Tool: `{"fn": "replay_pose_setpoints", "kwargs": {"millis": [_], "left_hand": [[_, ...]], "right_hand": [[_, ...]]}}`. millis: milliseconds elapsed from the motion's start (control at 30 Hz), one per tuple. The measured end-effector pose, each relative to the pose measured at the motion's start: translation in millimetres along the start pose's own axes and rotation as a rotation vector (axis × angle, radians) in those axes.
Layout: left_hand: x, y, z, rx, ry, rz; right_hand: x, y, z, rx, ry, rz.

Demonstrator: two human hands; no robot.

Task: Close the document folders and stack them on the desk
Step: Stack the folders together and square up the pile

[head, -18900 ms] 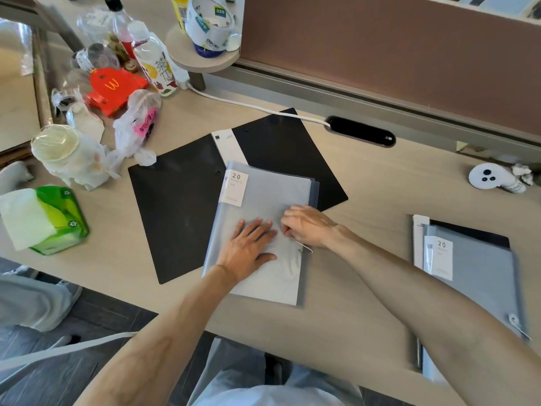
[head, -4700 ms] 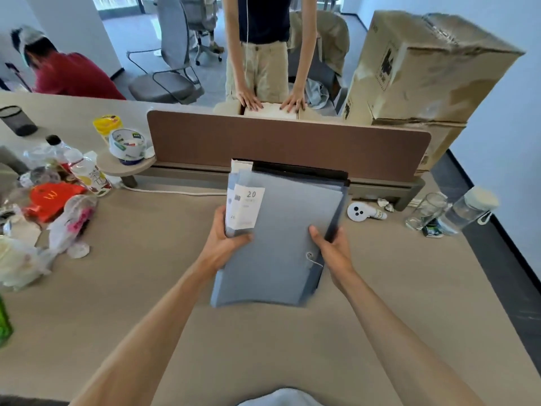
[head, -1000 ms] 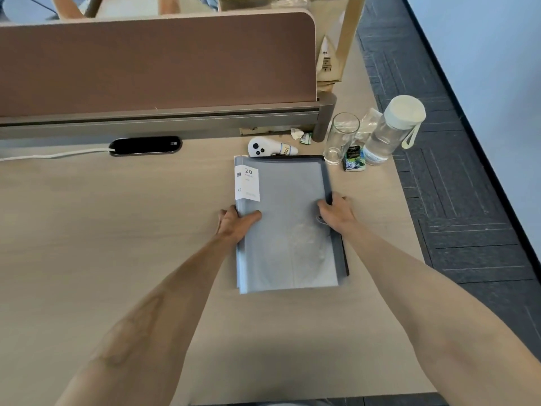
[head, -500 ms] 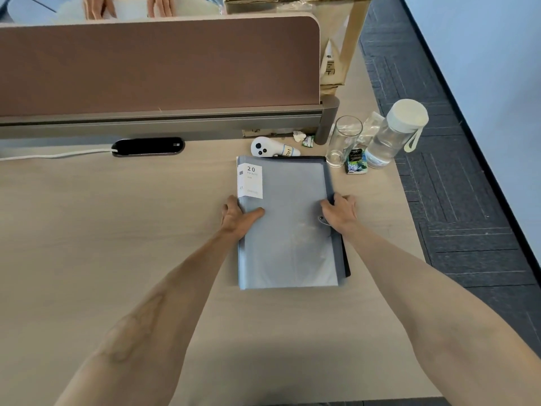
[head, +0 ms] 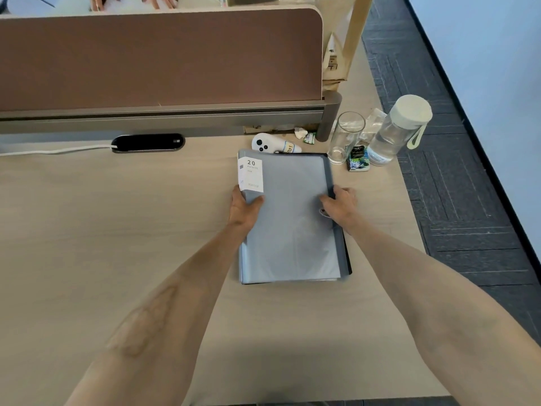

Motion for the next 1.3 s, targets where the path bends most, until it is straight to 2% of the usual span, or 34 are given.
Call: {"fn": "replay_pose_setpoints", "kwargs": {"millis": [100, 267, 467, 733, 900, 1300], "left_hand": [[-1, 2, 1, 0.017, -0.022, 0.010], [0, 7, 0, -0.016, -0.032, 0.014], [-2, 6, 0, 0.018, -0.036, 0.024], [4, 0, -4, 0.038, 0.099, 0.090], [3, 0, -18, -0.024, 0.182, 0.104], [9, 1, -12, 0.078, 0.184, 0.082]], "right_hand": [[-2, 8, -9, 0.001, 0.026, -0.001], [12, -26, 23, 0.062, -0.037, -0.042], [5, -1, 5, 0.060, 0.026, -0.043], [13, -24, 19, 0.083, -0.010, -0.077], [22, -41, 27, 0.099, -0.066, -0.101], [32, -60, 35, 0.098, -0.113, -0.138]]}}
Point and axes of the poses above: each hand's wrist, its own y-axis towards the middle knuckle, its own x-axis out of the back of the hand, z = x × y, the point moved 7 cm from there along y, towards the middle knuckle, and after that the axes turned 13 degrees about -y, right-handed, at the moved point
